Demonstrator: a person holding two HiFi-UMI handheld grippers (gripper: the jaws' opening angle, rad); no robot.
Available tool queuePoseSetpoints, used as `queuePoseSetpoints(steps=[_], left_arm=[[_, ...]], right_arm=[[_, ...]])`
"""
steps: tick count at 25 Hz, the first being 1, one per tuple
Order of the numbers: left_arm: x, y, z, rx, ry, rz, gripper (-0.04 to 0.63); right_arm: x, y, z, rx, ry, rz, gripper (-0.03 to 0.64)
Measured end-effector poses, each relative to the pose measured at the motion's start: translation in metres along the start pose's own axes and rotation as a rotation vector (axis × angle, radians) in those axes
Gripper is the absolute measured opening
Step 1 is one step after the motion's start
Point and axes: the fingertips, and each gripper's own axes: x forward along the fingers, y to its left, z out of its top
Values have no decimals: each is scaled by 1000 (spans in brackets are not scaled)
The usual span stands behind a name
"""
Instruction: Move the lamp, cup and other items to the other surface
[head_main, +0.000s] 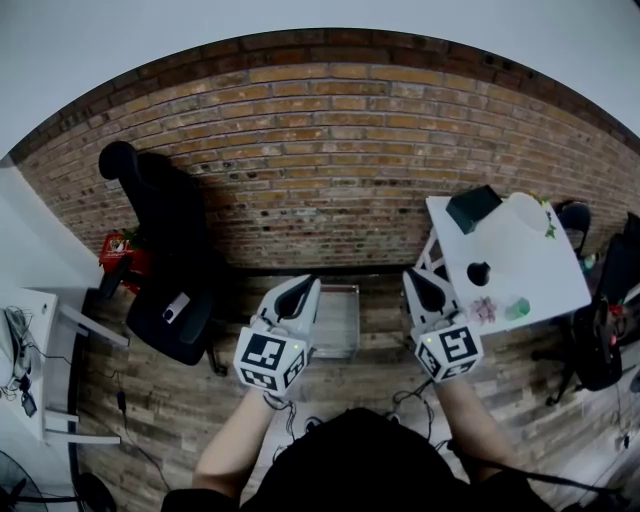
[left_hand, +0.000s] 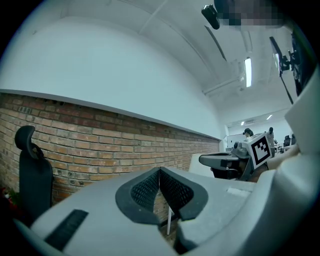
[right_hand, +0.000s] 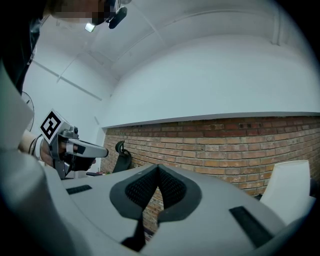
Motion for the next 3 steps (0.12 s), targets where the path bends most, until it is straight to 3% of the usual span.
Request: queuePoseSetpoints(steps=[3], left_arm=[[-8, 7, -1, 4, 3, 0, 6]], right_arm=[[4, 9, -1, 6, 0, -2, 3]])
